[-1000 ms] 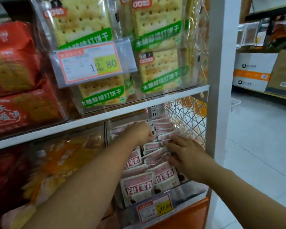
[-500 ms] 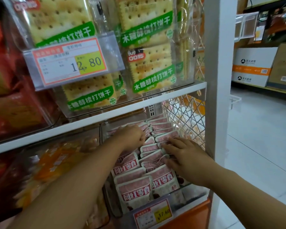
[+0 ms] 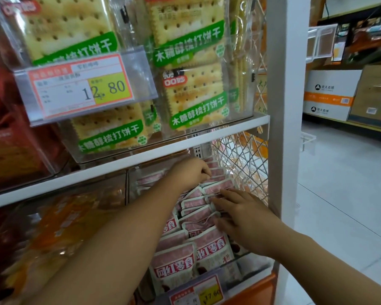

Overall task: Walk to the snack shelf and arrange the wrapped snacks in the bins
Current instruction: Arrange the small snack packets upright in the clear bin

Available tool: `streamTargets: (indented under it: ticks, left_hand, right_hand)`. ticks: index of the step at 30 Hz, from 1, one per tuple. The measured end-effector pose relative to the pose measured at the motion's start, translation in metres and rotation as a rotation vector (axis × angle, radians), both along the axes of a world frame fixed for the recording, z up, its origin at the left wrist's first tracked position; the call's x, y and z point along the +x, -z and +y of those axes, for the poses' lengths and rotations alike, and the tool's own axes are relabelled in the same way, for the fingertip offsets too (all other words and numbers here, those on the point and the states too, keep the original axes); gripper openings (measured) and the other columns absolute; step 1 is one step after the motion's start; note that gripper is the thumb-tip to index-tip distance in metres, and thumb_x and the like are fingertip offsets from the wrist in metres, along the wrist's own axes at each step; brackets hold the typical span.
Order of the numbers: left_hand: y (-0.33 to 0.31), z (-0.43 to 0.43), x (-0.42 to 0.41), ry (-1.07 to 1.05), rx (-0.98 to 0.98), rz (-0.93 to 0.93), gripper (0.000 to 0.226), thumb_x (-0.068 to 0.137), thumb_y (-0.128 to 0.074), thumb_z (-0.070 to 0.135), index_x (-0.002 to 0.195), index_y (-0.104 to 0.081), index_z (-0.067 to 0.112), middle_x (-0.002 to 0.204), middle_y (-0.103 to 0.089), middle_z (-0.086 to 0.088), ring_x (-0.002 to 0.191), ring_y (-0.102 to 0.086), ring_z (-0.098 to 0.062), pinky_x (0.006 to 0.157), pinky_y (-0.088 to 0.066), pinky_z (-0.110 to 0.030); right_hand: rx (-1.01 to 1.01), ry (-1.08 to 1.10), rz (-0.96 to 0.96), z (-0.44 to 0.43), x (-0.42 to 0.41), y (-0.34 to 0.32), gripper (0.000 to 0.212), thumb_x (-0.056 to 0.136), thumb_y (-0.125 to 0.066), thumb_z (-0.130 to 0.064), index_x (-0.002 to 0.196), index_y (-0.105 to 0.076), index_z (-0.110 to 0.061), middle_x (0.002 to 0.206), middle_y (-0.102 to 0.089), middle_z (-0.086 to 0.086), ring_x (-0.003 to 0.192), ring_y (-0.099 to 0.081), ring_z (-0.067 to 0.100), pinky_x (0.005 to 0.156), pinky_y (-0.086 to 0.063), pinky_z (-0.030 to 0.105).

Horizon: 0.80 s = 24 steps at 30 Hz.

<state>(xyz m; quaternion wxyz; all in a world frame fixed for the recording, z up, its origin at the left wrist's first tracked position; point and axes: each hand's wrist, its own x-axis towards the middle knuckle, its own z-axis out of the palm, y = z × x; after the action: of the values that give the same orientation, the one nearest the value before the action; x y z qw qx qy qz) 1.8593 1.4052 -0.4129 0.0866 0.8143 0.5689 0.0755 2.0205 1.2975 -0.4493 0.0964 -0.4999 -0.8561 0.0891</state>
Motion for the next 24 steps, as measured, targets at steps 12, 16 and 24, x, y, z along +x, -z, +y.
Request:
streamTargets:
  ticks: [12, 16, 24]
  left_hand:
    - [0.001, 0.005, 0.023, 0.124, 0.114, 0.250, 0.021, 0.089, -0.059, 0.023, 0.104, -0.072, 0.028, 0.109, -0.068, 0.013, 0.093, -0.060, -0.011, 0.072, -0.047, -0.026]
    - [0.006, 0.003, 0.022, 0.038, 0.179, 0.217, 0.015, 0.088, -0.060, 0.028, 0.095, -0.073, 0.028, 0.100, -0.070, 0.012, 0.090, -0.062, -0.012, 0.074, -0.051, -0.028]
    - [0.018, -0.002, 0.023, -0.233, 0.121, -0.025, 0.015, 0.090, -0.059, 0.027, 0.087, -0.073, 0.024, 0.099, -0.070, 0.007, 0.085, -0.061, -0.015, 0.068, -0.045, -0.025]
  right_hand:
    - [0.038, -0.034, 0.013, 0.003, 0.002, 0.005, 0.084, 0.073, 0.001, -0.065, 0.146, -0.023, -0.031, 0.156, -0.019, -0.004, 0.143, -0.014, 0.017, 0.116, -0.012, 0.033]
    - [0.032, -0.028, 0.036, 0.003, 0.003, 0.006, 0.075, 0.080, -0.006, -0.062, 0.147, -0.021, -0.031, 0.156, -0.017, -0.005, 0.143, -0.011, 0.018, 0.116, -0.010, 0.033]
    - [0.050, -0.029, 0.017, 0.005, 0.002, 0.008, 0.093, 0.065, 0.006, -0.064, 0.147, -0.023, -0.030, 0.155, -0.020, -0.004, 0.142, -0.015, 0.019, 0.116, -0.014, 0.034]
